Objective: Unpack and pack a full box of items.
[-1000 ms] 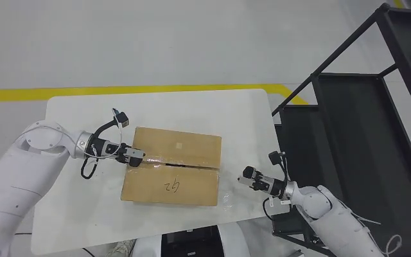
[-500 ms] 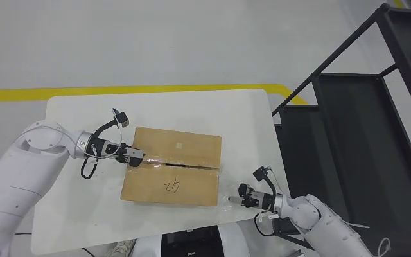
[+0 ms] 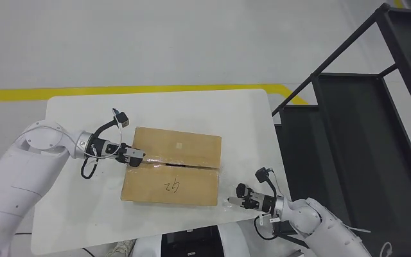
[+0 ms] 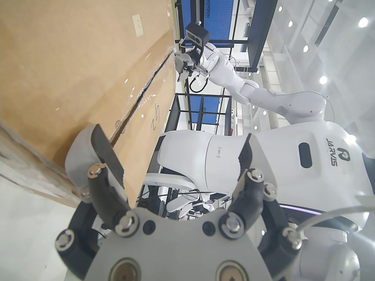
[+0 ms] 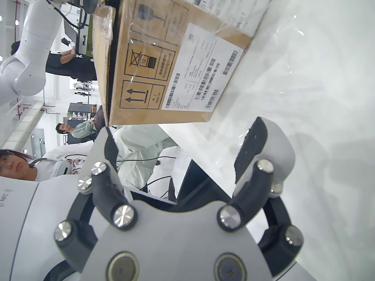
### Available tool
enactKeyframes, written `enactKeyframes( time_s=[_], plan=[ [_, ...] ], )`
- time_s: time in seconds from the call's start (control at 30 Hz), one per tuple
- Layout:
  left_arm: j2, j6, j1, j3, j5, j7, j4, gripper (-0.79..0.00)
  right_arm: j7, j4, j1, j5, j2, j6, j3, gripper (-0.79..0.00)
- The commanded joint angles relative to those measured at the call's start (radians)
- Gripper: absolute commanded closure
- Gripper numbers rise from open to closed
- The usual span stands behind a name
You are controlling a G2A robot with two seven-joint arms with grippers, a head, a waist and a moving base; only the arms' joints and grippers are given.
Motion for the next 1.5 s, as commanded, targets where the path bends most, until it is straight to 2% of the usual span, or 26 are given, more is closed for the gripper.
enactKeyframes(
  time_s=[0.0, 0.4, 0.53, 0.63, 0.83, 1.13, 1.33, 1.47],
  plan=[
    [0.000, 0.000, 0.000, 0.000, 0.000, 0.000, 0.000, -0.785, 0.000, 0.000, 0.000, 0.000, 0.000, 0.000, 0.000, -0.785],
    [0.000, 0.000, 0.000, 0.000, 0.000, 0.000, 0.000, -0.785, 0.009, -0.005, -0.003, 0.007, 0.000, -0.005, -0.008, -0.785],
    [0.000, 0.000, 0.000, 0.000, 0.000, 0.000, 0.000, -0.785, 0.144, 0.001, -0.016, 0.163, 0.006, -0.070, -0.032, -0.785],
    [0.000, 0.000, 0.000, 0.000, 0.000, 0.000, 0.000, -0.785, 0.250, 0.021, -0.021, 0.300, 0.014, -0.075, -0.036, -0.785],
    [0.000, 0.000, 0.000, 0.000, 0.000, 0.000, 0.000, -0.785, 0.371, 0.073, -0.012, 0.430, 0.021, 0.036, -0.050, -0.785],
    [0.000, 0.000, 0.000, 0.000, 0.000, 0.000, 0.000, -0.785, 0.411, 0.187, 0.094, 0.536, -0.006, 0.165, -0.138, -0.785],
    [0.000, 0.000, 0.000, 0.000, 0.000, 0.000, 0.000, -0.785, 0.417, 0.243, 0.132, 0.563, -0.017, 0.194, -0.166, -0.785],
    [0.000, 0.000, 0.000, 0.000, 0.000, 0.000, 0.000, -0.785, 0.417, 0.263, 0.133, 0.578, -0.019, 0.178, -0.163, -0.785]
  ],
)
